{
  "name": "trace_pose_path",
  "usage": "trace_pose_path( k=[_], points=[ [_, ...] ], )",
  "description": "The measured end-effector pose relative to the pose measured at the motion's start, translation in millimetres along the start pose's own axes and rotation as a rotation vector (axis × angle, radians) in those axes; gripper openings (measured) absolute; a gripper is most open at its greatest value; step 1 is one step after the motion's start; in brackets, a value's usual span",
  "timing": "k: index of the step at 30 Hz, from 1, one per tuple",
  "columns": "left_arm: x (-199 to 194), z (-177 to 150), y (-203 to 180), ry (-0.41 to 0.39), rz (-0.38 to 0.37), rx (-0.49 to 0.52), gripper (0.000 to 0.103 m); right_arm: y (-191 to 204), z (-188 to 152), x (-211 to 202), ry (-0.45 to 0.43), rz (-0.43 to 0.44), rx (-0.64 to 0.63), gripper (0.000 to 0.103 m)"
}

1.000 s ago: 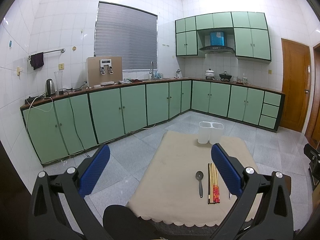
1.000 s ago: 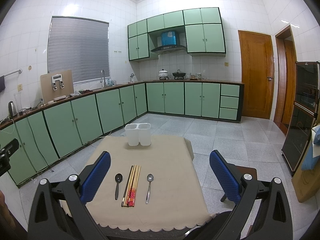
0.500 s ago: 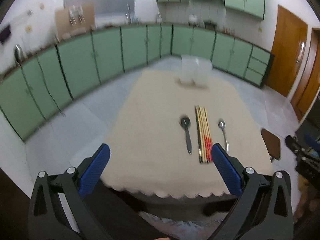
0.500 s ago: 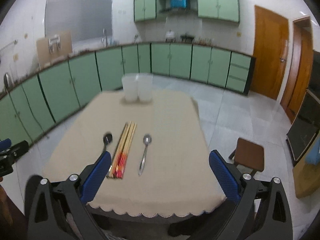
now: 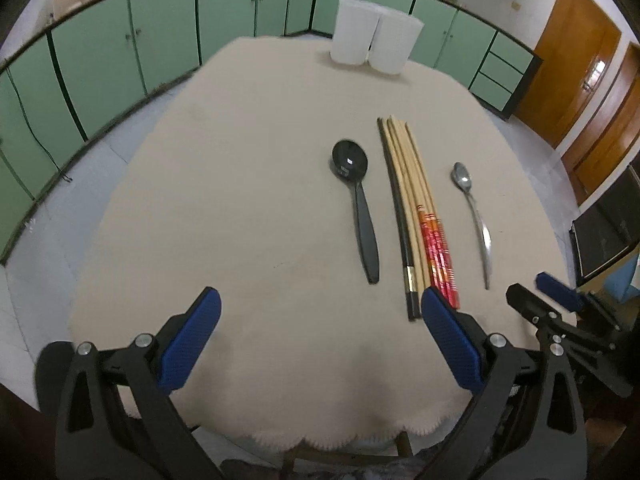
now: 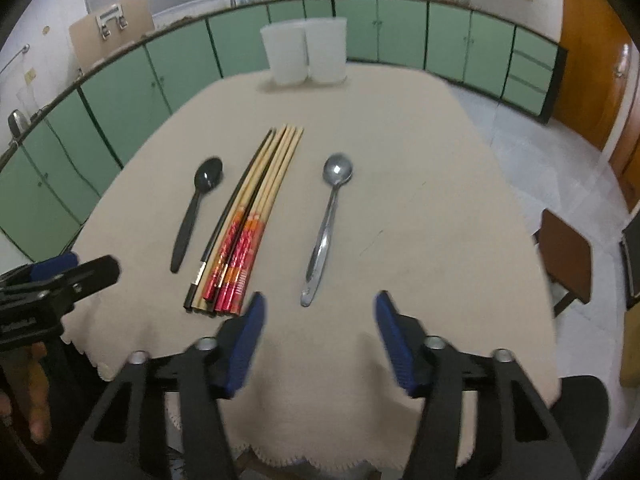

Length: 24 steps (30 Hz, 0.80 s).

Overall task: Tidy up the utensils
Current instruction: 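Grasp the black plastic spoon handle with the left tool while the right tool grasps the metal spoon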

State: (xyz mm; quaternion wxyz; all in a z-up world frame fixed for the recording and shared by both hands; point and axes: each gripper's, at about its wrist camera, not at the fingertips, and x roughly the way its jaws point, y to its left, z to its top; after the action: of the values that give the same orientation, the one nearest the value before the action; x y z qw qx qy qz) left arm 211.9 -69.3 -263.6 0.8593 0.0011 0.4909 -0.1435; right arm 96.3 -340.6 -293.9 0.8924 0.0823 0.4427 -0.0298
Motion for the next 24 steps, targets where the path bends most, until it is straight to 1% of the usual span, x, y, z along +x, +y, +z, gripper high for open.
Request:
trace_pose_path(
  k=[2,4,6,9,12,15,17,19,21,22,24],
  points=[
    [12.0,1.9,-1.8,0.014,0.002,0.003,0.092,-1.2,-1.2,5.5,0.015,0.013,0.001,0.041],
    [18.3,2.7,-1.7,0.036,-0.006,0.001,0.089,-2.3,-3.1,11.6,0.029,0.027,0.004,0.040],
    [28.7,3.2,-3.2,0.049,-0.002,0.007,0.080,-3.1,-4.1,14.6,0.032,0.030,0.008,0.040],
    [37.6,2.6,-6.1,0.062,-0.001,0.015,0.079,-4.1,-3.0,18.5,0.033,0.036,0.005,0.038],
    [39.2,2.1,-11.2,0.050,0.012,0.032,0.079,-5.5,-0.9,20.3,0.019,0.034,-0.004,0.036],
    [39.4,1.1,-14.4,0.042,0.031,0.044,0.079,-7.1,2.3,24.3,0.006,0.021,-0.018,0.029],
    [38.7,-1.6,-19.1,0.033,0.048,0.059,0.077,-9.6,4.2,25.4,0.000,0.016,-0.021,0.022],
    [40.9,-1.2,-23.2,0.023,0.063,0.079,0.072,-12.2,7.6,27.4,-0.002,0.014,-0.018,0.018],
    [40.4,-2.3,-28.1,0.007,0.082,0.102,0.059,-15.1,9.1,28.4,-0.004,0.019,-0.014,0.013],
    [39.7,-2.3,-30.0,0.000,0.081,0.111,0.055,-16.2,9.2,28.4,-0.005,0.020,-0.015,0.012],
    [37.8,-1.6,-32.4,-0.008,0.068,0.123,0.032,-17.3,10.7,29.2,-0.005,0.025,-0.013,0.011]
  ],
)
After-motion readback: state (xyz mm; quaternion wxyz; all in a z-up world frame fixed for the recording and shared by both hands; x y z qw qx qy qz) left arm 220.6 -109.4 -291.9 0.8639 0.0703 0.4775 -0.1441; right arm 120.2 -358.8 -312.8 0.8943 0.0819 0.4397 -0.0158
